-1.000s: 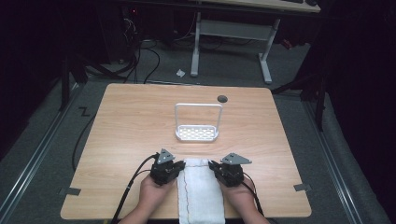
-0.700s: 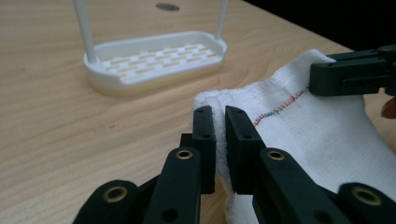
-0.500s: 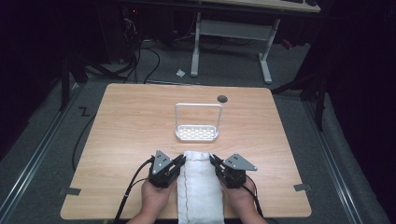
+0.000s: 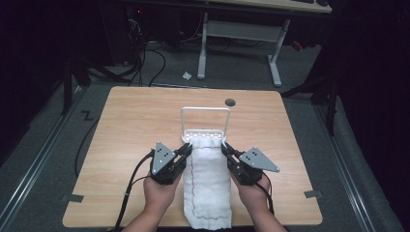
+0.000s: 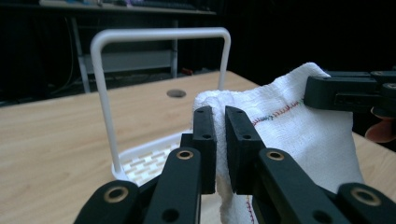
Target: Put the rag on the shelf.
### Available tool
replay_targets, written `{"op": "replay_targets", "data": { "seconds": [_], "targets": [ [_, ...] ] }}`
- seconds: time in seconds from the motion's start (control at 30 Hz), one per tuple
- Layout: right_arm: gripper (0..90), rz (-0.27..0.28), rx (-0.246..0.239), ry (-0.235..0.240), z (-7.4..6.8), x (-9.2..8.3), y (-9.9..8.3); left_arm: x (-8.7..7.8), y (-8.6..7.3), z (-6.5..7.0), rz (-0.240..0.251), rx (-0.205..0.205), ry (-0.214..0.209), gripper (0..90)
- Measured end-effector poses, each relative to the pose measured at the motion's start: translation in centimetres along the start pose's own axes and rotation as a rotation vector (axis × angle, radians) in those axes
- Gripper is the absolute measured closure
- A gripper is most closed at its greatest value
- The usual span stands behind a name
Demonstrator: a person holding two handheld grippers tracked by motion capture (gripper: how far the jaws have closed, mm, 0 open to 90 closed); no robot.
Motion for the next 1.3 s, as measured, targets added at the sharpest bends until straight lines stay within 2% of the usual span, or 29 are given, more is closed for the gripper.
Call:
{"op": "replay_targets", "data": {
  "seconds": [0.1,0.23,0.37,0.47,0.53,0.7,0.8,0.87,1.1,1.3],
  "targets": [
    [85.4,0.029,-0.012,-0.004,0.1,-0.1,1.3,-0.2,1.2,-0.2,0.028,-0.004,0.0,83.5],
    [85.4,0.073,-0.03,-0.011,0.3,-0.3,3.6,-0.6,2.7,-0.1,0.071,0.012,0.005,83.8],
    [85.4,0.101,-0.044,-0.01,0.3,-0.7,4.9,-0.9,4.4,-0.1,0.113,0.018,0.001,83.9],
    [85.4,0.123,-0.058,-0.009,0.3,-0.9,6.1,-1.1,5.7,-0.1,0.142,0.031,0.004,84.0],
    [85.4,0.14,-0.063,-0.008,0.4,-1.1,7.0,-1.3,6.7,-0.1,0.166,0.057,0.002,84.3],
    [85.4,0.165,-0.062,-0.004,0.7,-1.2,8.6,-1.6,8.5,-0.2,0.201,0.068,-0.002,84.4],
    [85.4,0.179,-0.071,-0.007,0.7,-1.2,9.3,-1.7,8.9,-0.3,0.209,0.069,-0.006,84.3],
    [85.4,0.185,-0.073,-0.006,0.6,-1.3,9.6,-1.7,9.0,-0.4,0.206,0.051,-0.016,84.3],
    [85.4,0.185,-0.07,-0.002,0.5,-1.2,9.7,-1.7,9.1,-0.5,0.21,0.052,-0.024,84.3],
    [85.4,0.185,-0.076,-0.007,1.1,-1.0,10.7,-0.9,10.5,-0.6,0.197,0.059,-0.05,84.2]
  ]
}}
Point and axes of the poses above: each handheld gripper's, and its own axes: x roughly forward along the jaws, y roughly out of its top, z roughly to its right, the point moved 3 cm from there along x, roughly forward along the jaws, and after that the axes turned 4 degrees about y, right-handed, at the moved point
